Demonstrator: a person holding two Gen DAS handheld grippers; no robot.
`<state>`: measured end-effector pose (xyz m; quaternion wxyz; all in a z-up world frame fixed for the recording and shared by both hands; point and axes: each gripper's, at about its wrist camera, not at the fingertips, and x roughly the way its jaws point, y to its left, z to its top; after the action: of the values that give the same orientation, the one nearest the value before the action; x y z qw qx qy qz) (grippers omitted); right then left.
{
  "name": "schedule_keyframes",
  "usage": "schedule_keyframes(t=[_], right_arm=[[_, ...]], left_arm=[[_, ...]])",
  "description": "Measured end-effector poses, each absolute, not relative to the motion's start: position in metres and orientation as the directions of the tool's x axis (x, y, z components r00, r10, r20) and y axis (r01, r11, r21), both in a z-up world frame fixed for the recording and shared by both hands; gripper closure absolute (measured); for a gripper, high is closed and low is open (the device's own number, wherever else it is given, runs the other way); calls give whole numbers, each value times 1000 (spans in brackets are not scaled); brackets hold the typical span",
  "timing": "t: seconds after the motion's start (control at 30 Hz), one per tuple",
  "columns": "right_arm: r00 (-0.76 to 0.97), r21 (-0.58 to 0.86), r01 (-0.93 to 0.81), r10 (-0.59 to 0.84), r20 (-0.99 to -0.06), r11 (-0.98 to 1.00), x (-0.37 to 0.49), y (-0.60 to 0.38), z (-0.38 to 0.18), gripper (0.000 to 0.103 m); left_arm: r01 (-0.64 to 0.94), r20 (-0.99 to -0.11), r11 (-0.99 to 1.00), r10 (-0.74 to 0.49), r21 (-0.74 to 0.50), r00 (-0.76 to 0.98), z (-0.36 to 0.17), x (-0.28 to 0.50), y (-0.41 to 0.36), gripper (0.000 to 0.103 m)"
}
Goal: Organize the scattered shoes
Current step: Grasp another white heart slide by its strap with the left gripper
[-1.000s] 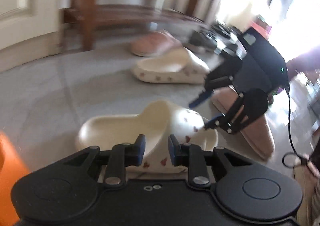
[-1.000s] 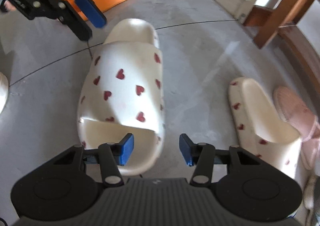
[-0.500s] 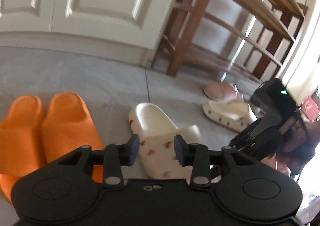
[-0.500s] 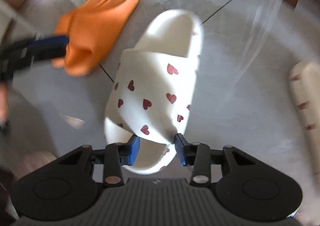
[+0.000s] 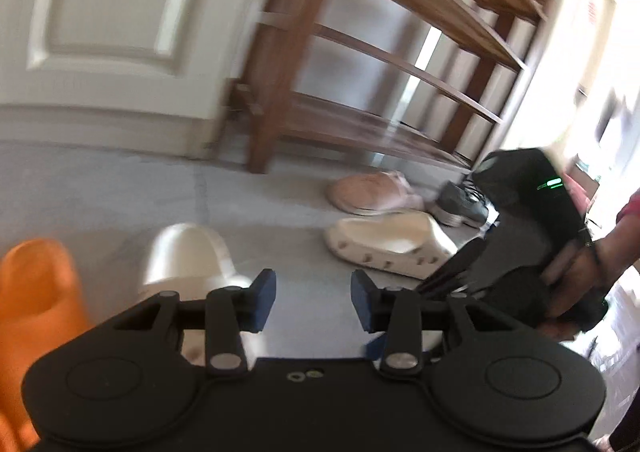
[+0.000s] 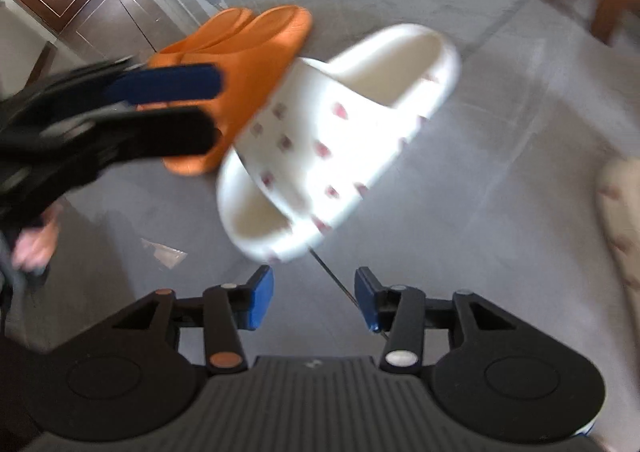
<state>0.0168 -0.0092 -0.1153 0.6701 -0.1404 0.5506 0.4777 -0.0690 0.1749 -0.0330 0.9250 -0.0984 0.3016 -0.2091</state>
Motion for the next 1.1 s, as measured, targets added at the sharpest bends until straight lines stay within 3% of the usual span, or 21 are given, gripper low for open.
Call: schedule_keyframes(t=[0.17,0.4,0.63,0.8,0.97,1.1], right_arm=[[185,159,-693,387,-903,703,34,-117,-102,51],[349,132,-433,301,-887,892,49,-217,-77,50],[379,126,-394,286,-880,910,31,-251,-68,48],[369,104,-443,287,-884,890,25,-250,-73,48],[369,109,-436,288,-884,893,31,-251,-79,48],[375,128,-403,291,-880,906,41,-254,-81,48]], left_arm=[[470,-528,823,-566,-319,633,-53,-9,106,63],[550,-544,772,-624,-318,560,-78,42,44,63],[611,-559,736,-650,-292,515,-101,77,-2,67],[653,-571,706,-666,-274,481,-118,101,-35,75],[675,-565,678,-691,-290,451,-114,97,-32,88],[680,-566,658,-711,-325,418,-114,84,-18,92]])
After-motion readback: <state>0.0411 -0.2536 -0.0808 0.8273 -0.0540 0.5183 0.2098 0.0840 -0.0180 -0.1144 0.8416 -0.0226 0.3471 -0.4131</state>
